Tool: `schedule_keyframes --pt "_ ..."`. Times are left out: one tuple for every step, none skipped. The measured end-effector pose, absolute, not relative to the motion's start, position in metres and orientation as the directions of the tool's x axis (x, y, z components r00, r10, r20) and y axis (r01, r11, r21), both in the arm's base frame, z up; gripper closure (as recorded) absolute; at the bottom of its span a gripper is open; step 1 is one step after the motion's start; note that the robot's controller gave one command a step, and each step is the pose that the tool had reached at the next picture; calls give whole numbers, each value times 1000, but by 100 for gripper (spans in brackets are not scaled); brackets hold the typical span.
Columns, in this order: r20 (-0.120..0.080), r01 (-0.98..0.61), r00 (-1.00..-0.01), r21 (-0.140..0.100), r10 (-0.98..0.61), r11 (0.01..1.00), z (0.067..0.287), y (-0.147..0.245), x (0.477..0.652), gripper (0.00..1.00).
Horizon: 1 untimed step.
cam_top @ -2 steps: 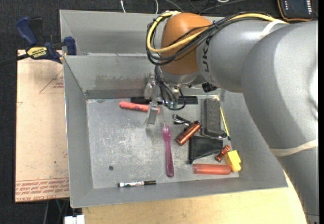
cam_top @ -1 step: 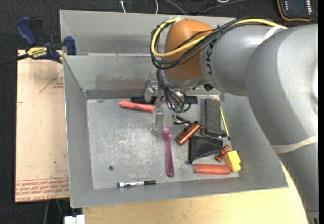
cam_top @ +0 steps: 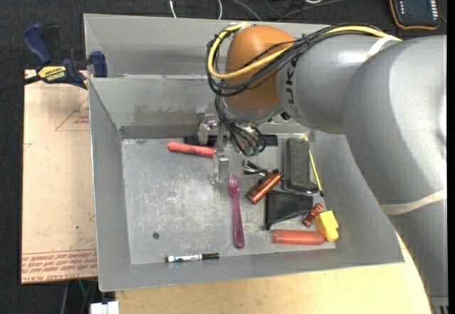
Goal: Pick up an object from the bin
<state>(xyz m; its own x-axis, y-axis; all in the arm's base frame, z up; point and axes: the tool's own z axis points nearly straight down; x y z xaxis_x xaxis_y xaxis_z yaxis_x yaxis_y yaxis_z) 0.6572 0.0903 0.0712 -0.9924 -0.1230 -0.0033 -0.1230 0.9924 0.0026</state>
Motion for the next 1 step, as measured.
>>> schedule_keyframes --pt "-12 -23 -1000 7 -23 1000 71 118 649 0"
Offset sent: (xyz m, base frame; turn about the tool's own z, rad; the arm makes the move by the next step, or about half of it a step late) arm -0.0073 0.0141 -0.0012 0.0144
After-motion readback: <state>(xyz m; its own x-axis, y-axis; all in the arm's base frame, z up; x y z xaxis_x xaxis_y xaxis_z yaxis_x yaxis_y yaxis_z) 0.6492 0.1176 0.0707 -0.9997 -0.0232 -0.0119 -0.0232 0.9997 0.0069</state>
